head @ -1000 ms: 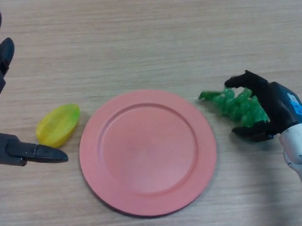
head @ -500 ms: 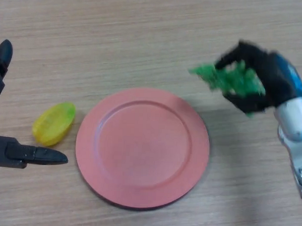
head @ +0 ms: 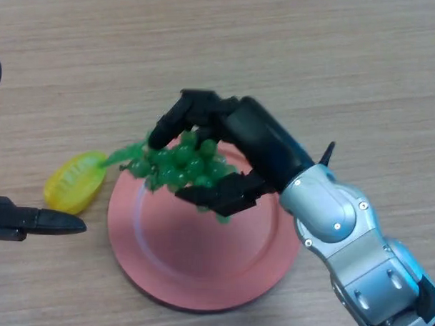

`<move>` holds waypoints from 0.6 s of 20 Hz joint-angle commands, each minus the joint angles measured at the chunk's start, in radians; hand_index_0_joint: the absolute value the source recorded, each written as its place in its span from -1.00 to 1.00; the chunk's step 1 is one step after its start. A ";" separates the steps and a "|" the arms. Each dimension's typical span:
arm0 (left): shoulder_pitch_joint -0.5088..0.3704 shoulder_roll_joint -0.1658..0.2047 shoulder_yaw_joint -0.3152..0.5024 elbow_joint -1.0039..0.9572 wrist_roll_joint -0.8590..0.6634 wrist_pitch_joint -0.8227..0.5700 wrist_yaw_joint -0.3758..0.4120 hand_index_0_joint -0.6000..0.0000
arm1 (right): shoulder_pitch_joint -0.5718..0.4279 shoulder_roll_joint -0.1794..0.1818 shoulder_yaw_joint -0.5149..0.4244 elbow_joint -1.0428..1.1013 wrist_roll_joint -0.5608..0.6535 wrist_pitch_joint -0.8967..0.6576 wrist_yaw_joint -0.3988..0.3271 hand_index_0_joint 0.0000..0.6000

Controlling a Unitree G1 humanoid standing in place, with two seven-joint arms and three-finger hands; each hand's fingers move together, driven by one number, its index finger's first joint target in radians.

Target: Pick up the green grapes and place it on the plate

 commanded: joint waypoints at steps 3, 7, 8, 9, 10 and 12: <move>-0.003 0.031 0.072 -0.066 -0.036 -0.154 0.003 1.00 | -0.084 -0.002 -0.042 -0.117 -0.080 -0.002 -0.073 -1.00; -0.013 0.041 0.061 -0.079 -0.034 -0.128 -0.009 1.00 | -0.032 -0.002 -0.123 -0.264 -0.008 0.104 -0.043 -1.00; -0.020 0.044 0.056 -0.085 -0.032 -0.121 -0.012 1.00 | 0.003 -0.002 -0.175 -0.337 0.019 0.135 -0.034 -1.00; -0.024 0.044 0.051 -0.088 -0.030 -0.122 -0.011 1.00 | 0.020 -0.002 -0.199 -0.368 0.033 0.145 -0.028 -1.00; -0.022 0.038 0.036 -0.103 -0.023 -0.122 -0.009 1.00 | 0.055 -0.002 -0.256 -0.446 0.059 0.174 -0.002 -1.00; -0.006 0.027 0.028 -0.164 -0.044 -0.081 -0.012 1.00 | 0.109 -0.002 -0.350 -0.551 0.145 0.195 0.030 -1.00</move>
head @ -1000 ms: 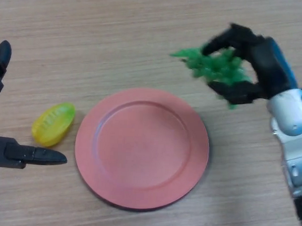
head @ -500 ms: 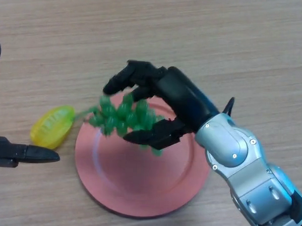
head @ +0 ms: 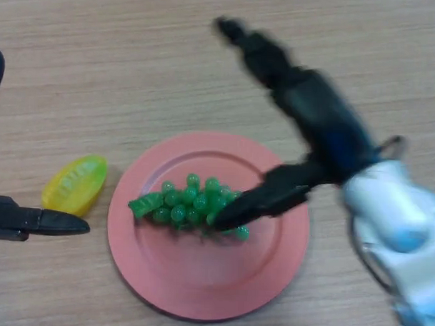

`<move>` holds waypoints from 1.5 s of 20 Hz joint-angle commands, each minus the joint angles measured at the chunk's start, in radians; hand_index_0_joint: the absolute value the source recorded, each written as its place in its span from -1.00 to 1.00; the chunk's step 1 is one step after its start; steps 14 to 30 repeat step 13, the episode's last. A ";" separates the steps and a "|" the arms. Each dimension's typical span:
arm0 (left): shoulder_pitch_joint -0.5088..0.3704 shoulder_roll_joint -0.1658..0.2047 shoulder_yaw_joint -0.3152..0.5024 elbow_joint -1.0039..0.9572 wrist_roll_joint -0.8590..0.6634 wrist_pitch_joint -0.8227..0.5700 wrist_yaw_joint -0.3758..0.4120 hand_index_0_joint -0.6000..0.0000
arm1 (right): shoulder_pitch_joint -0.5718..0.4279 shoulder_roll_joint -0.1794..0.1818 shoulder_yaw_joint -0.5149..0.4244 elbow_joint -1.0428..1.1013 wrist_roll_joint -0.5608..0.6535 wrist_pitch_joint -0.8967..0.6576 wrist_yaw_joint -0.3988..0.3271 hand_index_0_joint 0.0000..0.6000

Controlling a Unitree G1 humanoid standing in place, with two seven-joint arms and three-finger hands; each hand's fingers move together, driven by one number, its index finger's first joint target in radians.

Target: Pick up the green grapes and place it on the plate

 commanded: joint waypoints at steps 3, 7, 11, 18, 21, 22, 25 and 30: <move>-0.008 0.029 0.039 -0.162 -0.078 -0.022 -0.029 1.00 | 0.050 0.004 -0.201 -0.212 0.186 -0.041 0.022 -1.00; -0.026 0.041 0.059 -0.197 -0.133 0.045 -0.037 1.00 | 0.139 -0.032 -0.316 -0.328 0.328 -0.028 -0.021 -1.00; -0.024 0.041 0.046 -0.220 -0.129 0.061 -0.041 1.00 | 0.174 -0.115 -0.353 -0.349 0.454 -0.078 -0.114 -1.00; -0.021 0.038 0.036 -0.233 -0.122 0.072 -0.042 1.00 | 0.185 -0.141 -0.354 -0.350 0.485 -0.103 -0.160 -1.00; -0.021 0.038 0.036 -0.233 -0.122 0.072 -0.042 1.00 | 0.185 -0.141 -0.354 -0.350 0.485 -0.103 -0.160 -1.00; -0.021 0.038 0.036 -0.233 -0.122 0.072 -0.042 1.00 | 0.185 -0.141 -0.354 -0.350 0.485 -0.103 -0.160 -1.00; -0.021 0.038 0.036 -0.233 -0.122 0.072 -0.042 1.00 | 0.185 -0.141 -0.354 -0.350 0.485 -0.103 -0.160 -1.00; -0.021 0.038 0.036 -0.233 -0.122 0.072 -0.042 1.00 | 0.185 -0.141 -0.354 -0.350 0.485 -0.103 -0.160 -1.00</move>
